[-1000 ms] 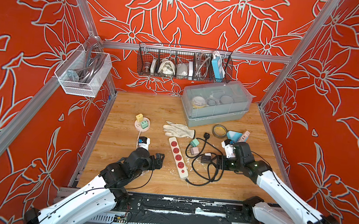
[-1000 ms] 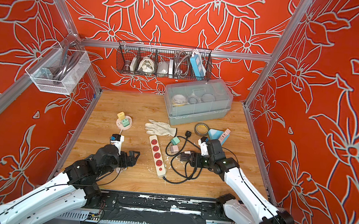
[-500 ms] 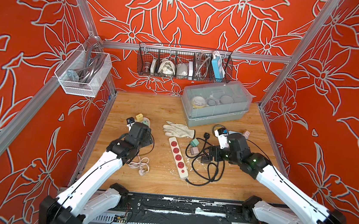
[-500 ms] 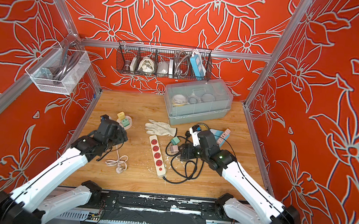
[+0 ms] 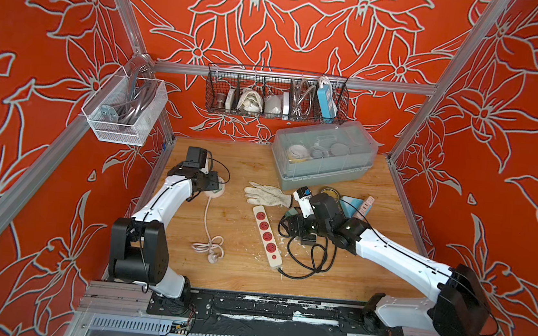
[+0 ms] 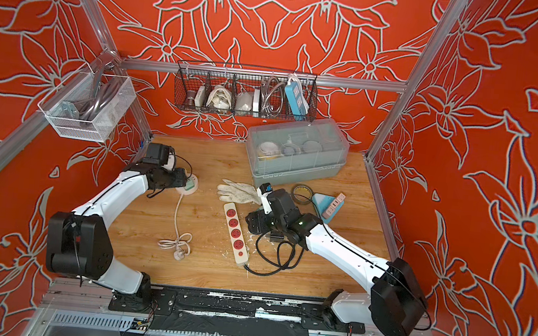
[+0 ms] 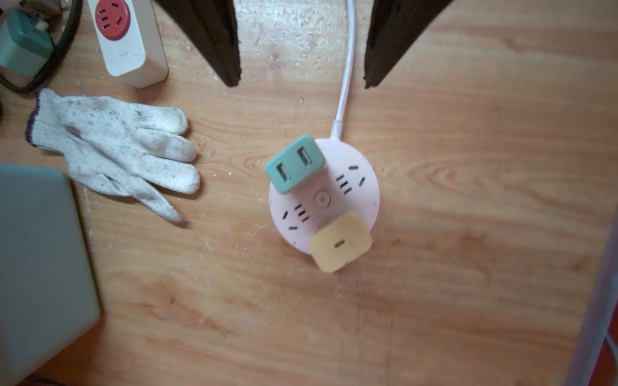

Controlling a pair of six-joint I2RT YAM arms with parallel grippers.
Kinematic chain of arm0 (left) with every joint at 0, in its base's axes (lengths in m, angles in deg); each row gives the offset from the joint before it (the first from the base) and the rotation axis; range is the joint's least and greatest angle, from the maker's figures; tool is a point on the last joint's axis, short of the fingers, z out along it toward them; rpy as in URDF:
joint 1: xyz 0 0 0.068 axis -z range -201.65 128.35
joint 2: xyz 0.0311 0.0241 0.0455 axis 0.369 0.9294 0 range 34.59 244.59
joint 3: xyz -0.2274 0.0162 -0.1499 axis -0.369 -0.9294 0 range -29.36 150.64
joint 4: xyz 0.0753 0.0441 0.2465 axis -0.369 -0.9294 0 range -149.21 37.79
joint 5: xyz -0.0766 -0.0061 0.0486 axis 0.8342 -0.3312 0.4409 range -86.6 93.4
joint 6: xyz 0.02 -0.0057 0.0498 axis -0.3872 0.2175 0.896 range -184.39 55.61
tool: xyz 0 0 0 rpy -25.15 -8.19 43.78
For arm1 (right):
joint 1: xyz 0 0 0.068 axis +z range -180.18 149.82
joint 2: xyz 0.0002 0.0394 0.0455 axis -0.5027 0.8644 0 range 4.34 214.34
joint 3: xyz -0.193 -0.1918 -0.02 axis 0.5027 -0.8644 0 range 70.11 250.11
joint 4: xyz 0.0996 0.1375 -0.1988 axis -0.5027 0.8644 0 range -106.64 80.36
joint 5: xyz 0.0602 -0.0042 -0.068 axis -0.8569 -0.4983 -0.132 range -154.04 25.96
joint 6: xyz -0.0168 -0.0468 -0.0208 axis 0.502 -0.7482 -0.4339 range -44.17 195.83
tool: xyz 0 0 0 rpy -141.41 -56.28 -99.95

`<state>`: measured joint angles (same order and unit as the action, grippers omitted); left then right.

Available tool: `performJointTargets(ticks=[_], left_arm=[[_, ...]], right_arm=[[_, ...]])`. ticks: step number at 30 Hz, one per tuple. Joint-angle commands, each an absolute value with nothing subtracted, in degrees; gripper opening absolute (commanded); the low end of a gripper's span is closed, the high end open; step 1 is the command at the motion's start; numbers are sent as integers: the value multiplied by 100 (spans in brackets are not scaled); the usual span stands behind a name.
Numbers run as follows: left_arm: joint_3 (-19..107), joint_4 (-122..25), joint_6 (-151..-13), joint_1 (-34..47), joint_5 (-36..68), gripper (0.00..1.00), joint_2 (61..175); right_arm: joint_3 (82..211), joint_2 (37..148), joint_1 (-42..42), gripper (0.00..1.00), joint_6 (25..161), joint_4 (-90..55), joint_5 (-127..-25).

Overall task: Pull the plug off the socket
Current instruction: Move the socket to the center of the board.

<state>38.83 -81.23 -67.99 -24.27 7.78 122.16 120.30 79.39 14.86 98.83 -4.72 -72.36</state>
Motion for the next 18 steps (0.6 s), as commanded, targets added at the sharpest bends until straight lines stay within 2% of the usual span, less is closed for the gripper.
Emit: performJointTargets(ticks=[1,10,18], left_arm=[[4255,-8032,-4994,-2463,1566,62,12512],[5228,-8586,-3653,-2746,1348,57,13660],[5611,-8631,-3543,-2932,1279,54,14125]], right_arm=[[11986,7947,1519,89,9697,-691,-7232],[11960,8100,1517,89,9597,-670,-7326],[12003,8171,1521,89,9578,-683,-7389]])
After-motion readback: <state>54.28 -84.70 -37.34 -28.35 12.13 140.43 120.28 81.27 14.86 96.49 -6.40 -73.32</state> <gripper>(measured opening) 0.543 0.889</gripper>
